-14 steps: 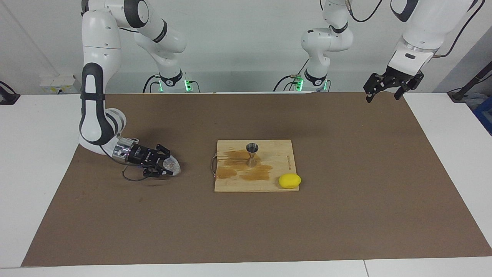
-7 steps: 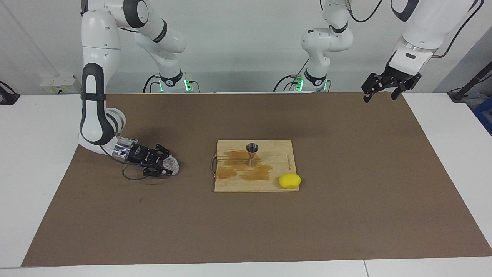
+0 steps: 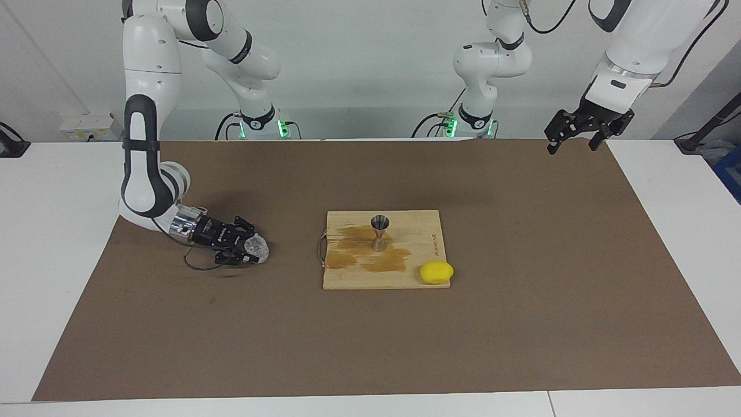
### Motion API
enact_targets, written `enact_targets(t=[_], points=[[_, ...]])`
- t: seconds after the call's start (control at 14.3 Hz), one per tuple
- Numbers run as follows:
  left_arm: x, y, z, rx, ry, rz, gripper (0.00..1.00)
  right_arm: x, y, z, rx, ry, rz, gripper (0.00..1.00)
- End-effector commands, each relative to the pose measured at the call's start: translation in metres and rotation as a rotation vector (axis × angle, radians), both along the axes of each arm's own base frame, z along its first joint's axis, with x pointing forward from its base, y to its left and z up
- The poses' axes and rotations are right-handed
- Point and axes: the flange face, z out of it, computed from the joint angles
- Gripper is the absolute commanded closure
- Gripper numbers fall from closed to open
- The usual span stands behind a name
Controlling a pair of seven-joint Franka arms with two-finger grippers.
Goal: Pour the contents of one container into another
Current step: 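Lower the clear cup onto the table beside the board with the right gripper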
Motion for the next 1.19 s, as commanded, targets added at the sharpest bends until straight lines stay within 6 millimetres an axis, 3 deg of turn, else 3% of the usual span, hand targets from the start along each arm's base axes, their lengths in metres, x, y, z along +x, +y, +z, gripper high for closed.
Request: enact_targets(t=[0.0, 0.21, 0.28, 0.35, 0.91, 1.05, 1.12], points=[[-0.004, 0.002, 0.004, -0.014, -0.011, 0.015, 0.00, -0.009, -0.007, -0.004, -0.041, 0.029, -0.024, 0.35], [-0.004, 0.003, 0.004, -0.014, -0.010, 0.016, 0.00, -0.009, -0.007, -0.004, -0.038, 0.037, -0.029, 0.24], [-0.004, 0.001, 0.004, -0.014, -0.011, 0.013, 0.00, -0.009, -0.007, -0.004, -0.034, 0.038, -0.026, 0.09], [-0.004, 0.002, 0.004, -0.012, -0.010, 0.015, 0.00, -0.009, -0.006, -0.003, -0.028, 0.035, -0.021, 0.01], [-0.004, 0.003, 0.004, -0.014, -0.010, 0.016, 0.00, -0.012, 0.002, 0.015, 0.082, 0.010, 0.047, 0.00], [-0.005, 0.003, 0.005, -0.014, -0.011, 0.018, 0.00, -0.011, 0.000, 0.026, 0.064, -0.005, 0.069, 0.00], [-0.005, 0.003, 0.005, -0.014, -0.011, 0.018, 0.00, -0.009, -0.001, 0.041, 0.039, -0.022, 0.087, 0.00]])
